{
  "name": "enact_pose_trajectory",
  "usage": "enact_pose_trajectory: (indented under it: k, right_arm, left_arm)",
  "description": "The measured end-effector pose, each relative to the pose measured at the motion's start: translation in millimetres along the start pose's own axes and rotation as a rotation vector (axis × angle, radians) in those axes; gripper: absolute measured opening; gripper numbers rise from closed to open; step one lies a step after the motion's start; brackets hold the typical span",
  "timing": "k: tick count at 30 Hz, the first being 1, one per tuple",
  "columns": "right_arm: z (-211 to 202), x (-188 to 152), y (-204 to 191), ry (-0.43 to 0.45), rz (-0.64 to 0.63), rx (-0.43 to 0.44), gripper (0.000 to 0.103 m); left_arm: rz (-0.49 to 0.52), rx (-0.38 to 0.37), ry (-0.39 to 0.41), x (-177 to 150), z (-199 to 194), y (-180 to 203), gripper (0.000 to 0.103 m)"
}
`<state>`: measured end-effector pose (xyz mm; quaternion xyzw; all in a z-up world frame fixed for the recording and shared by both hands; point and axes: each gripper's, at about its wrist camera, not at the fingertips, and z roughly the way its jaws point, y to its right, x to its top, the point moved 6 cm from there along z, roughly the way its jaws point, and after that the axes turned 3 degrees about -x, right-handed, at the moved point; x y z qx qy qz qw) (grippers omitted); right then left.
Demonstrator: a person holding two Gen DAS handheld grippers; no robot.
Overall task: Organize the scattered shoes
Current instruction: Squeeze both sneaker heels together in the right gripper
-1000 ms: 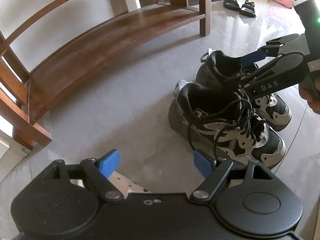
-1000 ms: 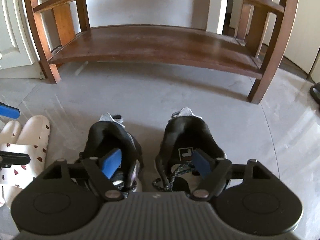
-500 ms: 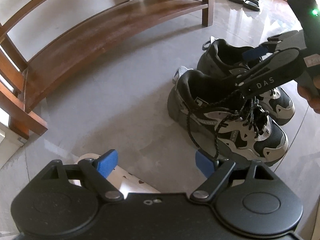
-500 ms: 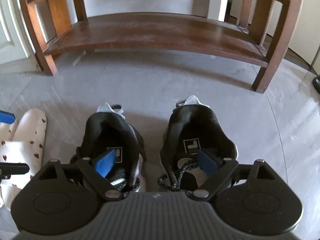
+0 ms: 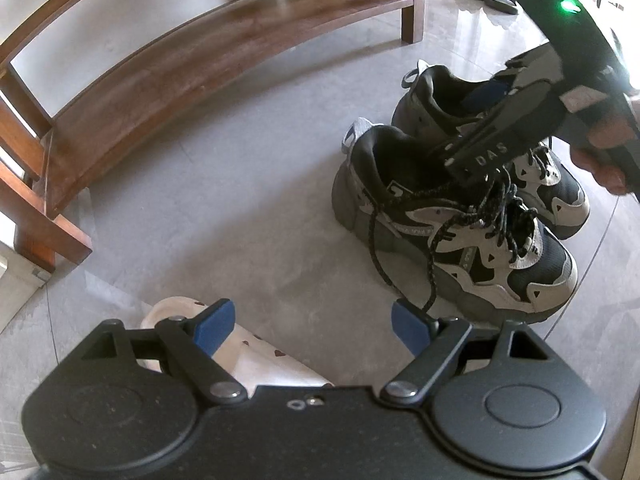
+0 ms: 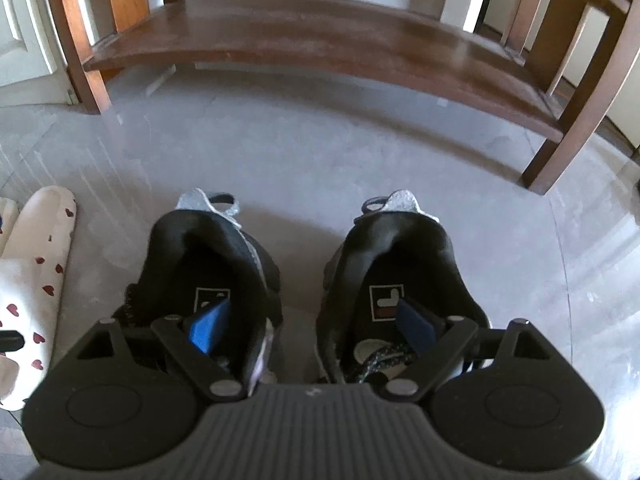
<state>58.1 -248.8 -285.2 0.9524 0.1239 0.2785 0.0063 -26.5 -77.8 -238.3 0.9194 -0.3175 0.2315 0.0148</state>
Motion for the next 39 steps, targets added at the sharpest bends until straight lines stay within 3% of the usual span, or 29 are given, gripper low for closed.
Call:
enact_pose_trajectory:
  k: [11,16,22,35,39]
  right_arm:
    - [14.5,-0.7,-6.7,-0.047,-0.051,0.032,0.09]
    - [16.8,-1.3,-4.8,-0.06,-0.04,0.068,0.077]
    - [14.9,-1.3,-1.7,-0.056,-0.017,0.099,0.045]
    - [1.5,-14.0,-14.0,-0.082,-0.046,0.15,0.041]
    - [2.3,-16.1,-21.7,-0.084,-0.077,0.121,0.047]
  left_arm:
    - [0.0,-0.002,-0.009,-3.1,1.9,-0.2,0.086]
    - [0.005,-0.004,-0.011,-4.1,3.2,0.7,0.086]
    - [0.008,-0.003,-0.011,-5.5,2.6,1.0,0.086]
    - [0.003,-0.002,-0.016,-5.8,5.2,-0.7,0.087]
    - [0.008,-0.002,-0.016,-4.9,6.5,0.1,0.087]
